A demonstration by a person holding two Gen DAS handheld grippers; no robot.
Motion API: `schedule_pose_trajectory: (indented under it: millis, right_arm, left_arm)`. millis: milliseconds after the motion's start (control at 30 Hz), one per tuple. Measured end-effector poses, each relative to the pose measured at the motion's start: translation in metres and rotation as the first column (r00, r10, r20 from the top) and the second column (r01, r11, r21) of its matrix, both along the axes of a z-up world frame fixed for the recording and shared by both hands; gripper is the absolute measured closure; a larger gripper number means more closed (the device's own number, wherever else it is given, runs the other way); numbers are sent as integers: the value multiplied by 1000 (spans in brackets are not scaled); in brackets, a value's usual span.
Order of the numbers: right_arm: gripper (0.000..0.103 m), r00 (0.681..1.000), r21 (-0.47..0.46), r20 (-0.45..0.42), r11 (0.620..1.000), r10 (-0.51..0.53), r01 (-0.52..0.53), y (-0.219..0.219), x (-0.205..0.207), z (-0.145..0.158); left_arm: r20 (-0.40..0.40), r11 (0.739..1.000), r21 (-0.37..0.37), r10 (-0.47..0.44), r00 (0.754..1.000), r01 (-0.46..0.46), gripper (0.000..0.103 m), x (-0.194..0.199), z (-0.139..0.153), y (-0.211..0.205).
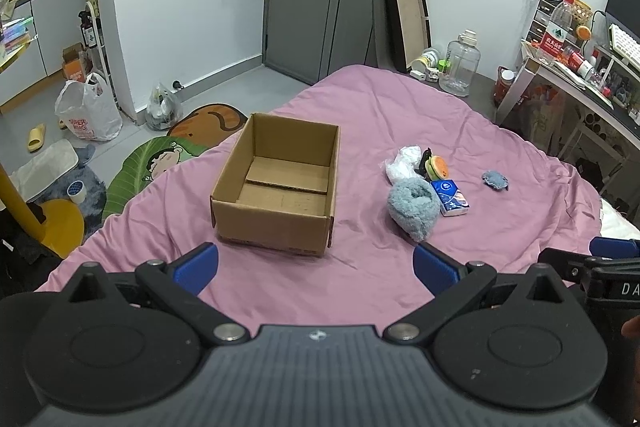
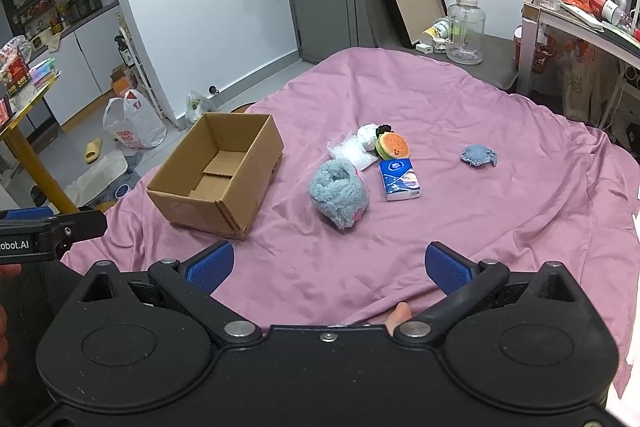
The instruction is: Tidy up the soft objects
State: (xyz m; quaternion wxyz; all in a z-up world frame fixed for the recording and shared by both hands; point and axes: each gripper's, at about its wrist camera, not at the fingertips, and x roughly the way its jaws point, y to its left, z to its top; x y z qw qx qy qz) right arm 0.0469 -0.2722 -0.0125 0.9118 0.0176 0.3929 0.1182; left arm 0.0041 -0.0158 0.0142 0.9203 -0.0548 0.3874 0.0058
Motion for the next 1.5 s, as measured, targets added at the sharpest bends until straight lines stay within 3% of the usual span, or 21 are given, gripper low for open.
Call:
schedule_pose_trajectory:
  millis: [1200,1500]
  right_arm:
    - [0,1000,3,10,1000,-12,12,3,-3,-3]
    - [0,999,36,-27,999,-37,38,-1,14,-12]
  left_arm:
    - [19,1000,10,15,1000,-15,0,-7,-1,3]
    - [0,1000,9,3,1000,-3,0,6,-8,-1]
